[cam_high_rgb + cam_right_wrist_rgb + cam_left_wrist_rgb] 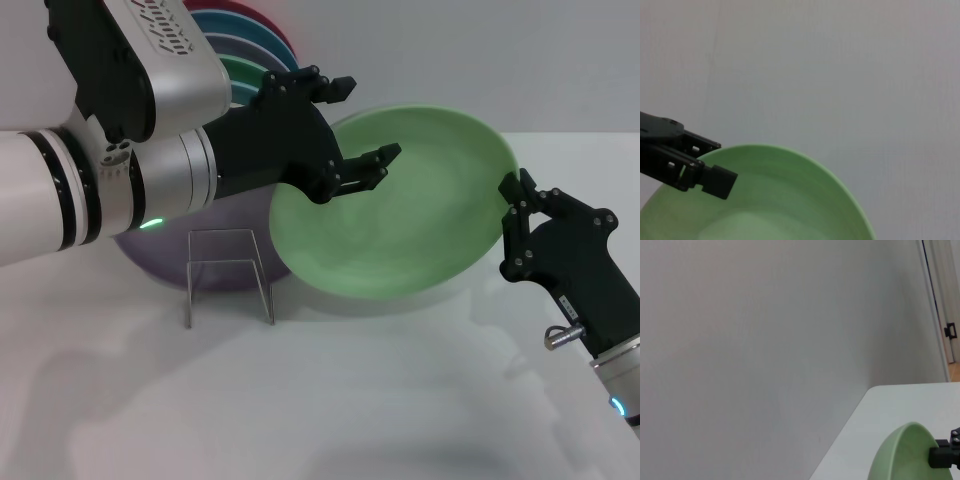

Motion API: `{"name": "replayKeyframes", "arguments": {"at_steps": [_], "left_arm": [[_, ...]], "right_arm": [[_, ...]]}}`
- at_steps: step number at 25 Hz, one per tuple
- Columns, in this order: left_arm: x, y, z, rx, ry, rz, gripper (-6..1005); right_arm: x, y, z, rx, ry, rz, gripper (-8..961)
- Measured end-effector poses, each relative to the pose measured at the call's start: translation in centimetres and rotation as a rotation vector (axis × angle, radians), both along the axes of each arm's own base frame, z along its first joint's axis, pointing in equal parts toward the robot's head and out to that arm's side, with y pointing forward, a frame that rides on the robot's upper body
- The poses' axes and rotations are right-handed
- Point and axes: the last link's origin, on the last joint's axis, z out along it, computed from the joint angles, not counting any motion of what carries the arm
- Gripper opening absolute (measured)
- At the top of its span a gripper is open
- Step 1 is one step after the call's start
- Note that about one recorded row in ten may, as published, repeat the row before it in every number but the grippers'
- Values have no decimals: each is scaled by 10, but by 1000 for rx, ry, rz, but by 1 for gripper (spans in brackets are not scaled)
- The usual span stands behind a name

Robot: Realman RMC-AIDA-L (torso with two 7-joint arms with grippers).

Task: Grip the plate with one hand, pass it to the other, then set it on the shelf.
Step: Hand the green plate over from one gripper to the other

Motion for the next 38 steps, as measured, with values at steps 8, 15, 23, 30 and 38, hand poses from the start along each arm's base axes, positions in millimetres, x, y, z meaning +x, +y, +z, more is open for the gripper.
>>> {"name": "replayKeyframes", "arguments": {"at_steps": [8,15,23,30,38], "left_arm": [[-2,-2,2,4,-1,3,615],[-2,-2,3,10,-4,6,583],[-3,-2,4,18,9,2,532],[-1,0,-2,73,75,-42,389],[4,0,-9,120,109,-90,156]], "right_arm": [[2,-1,1,4,1,-6,118],[2,-1,1,6,4,-8,123],[2,0,2,10,7,-9,129],[1,0,1,4,2,-3,133],[-3,-10,2,11,17,39,139]]}}
